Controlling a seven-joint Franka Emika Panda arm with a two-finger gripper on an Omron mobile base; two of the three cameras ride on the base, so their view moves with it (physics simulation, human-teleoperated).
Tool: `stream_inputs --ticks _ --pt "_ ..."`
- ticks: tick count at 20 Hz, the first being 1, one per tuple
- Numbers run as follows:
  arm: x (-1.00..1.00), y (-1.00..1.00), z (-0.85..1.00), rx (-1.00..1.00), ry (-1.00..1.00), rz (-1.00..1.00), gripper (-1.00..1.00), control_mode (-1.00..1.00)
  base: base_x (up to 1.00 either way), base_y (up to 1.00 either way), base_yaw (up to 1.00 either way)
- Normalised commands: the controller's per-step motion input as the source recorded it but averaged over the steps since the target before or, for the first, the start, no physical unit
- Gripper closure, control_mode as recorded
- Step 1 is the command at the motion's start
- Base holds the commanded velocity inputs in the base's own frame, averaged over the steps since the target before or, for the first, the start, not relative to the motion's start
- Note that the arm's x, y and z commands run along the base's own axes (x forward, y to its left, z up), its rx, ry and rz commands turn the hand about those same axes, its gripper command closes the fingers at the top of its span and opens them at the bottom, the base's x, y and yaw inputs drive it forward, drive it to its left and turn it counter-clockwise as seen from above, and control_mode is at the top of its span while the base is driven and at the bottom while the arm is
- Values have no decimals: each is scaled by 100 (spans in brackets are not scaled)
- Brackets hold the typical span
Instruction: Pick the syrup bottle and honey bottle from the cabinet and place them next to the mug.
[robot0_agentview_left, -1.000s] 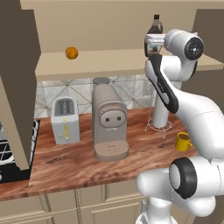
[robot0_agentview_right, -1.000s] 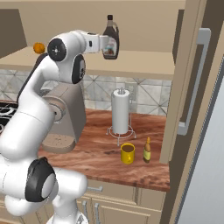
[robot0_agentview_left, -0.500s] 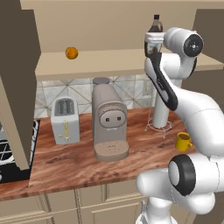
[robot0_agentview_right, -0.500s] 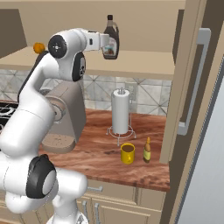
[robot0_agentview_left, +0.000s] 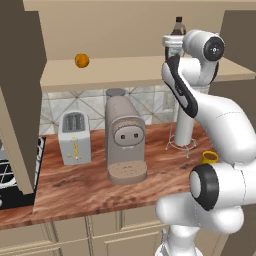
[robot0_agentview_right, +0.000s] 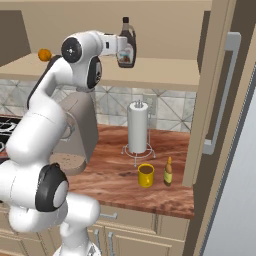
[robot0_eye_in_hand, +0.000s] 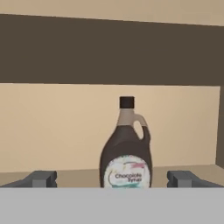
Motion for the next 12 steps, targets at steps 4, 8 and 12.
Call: stream_inputs --ticks 4,8,12 --pt "49 0 0 0 4 0 -100 -100 0 0 0" --pt "28 -1 0 0 1 0 -100 -100 0 0 0" --pt "6 0 0 0 0 0 -100 -100 0 0 0"
